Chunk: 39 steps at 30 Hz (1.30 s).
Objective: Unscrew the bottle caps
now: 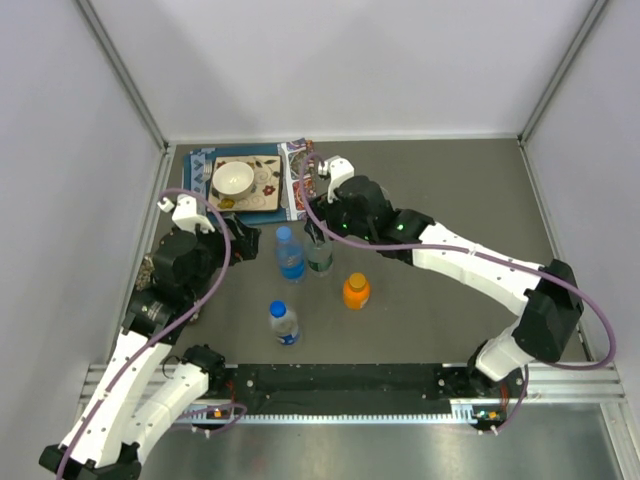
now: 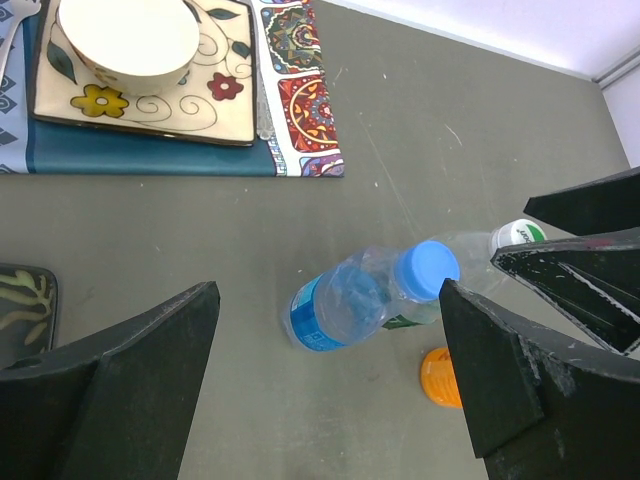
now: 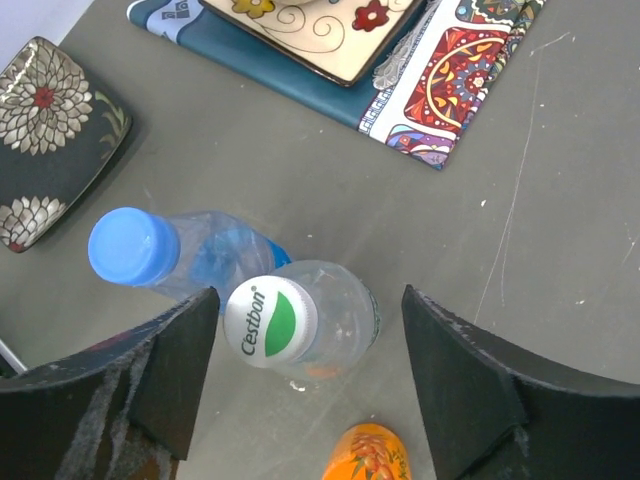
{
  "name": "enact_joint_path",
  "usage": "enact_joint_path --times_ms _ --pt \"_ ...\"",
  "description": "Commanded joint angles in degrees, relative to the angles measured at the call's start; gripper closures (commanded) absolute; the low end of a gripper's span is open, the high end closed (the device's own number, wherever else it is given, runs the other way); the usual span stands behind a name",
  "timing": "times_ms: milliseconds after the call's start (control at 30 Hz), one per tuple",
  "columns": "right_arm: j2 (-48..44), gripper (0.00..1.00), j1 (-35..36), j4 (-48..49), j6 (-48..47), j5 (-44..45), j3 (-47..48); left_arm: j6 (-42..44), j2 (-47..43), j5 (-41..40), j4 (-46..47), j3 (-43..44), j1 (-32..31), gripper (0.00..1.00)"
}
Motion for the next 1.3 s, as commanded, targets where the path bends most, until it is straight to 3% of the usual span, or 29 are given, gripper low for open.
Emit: enact_joint_path --times_ms 0,367,433,667,867,967,1067,1200,1267 --pt "0.71 0.29 0.68 2.10 -0.20 -0.52 2.90 0.81 -1.07 -0.60 0.90 0.26 -0.15 0.03" --pt "0.10 0.50 0.68 2.54 0.51 0.09 0.52 0.11 -1.33 -0.60 0.46 0.00 -0.15 0.03" --pt "-1.48 0.51 0.68 2.54 0.42 1.15 -0.18 0.11 -1.25 -0.60 0.55 0.17 -0.15 0.03" --pt "-7.71 0.72 0.68 1.75 -1.25 4.05 -1.85 -0.07 0.51 -0.25 1.87 1.84 -0.15 0.03" --pt "-14.75 0.75 0.59 -0.35 -3.27 10.37 0.08 -0.15 3.67 -0.69 4.85 5.70 -0.15 0.04" --pt "-16.86 0.85 -0.54 -4.21 -1.88 13.80 3.76 1.07 6.04 0.01 8.80 7.99 -0.15 0.04" --pt "-18.52 1.00 -6.51 -9.23 4.52 8.29 7.02 2.39 7.36 1.85 16.62 8.17 -0.15 0.02" --pt "-21.60 1.00 -20.45 -8.01 13.76 -13.89 3.70 1.36 13.15 14.75 21.03 13.96 -0.15 0.02" --pt "-22.83 1.00 -24.09 -3.21 18.49 -22.01 1.50 -1.89 18.67 22.57 20.94 19.14 0.11 0.01"
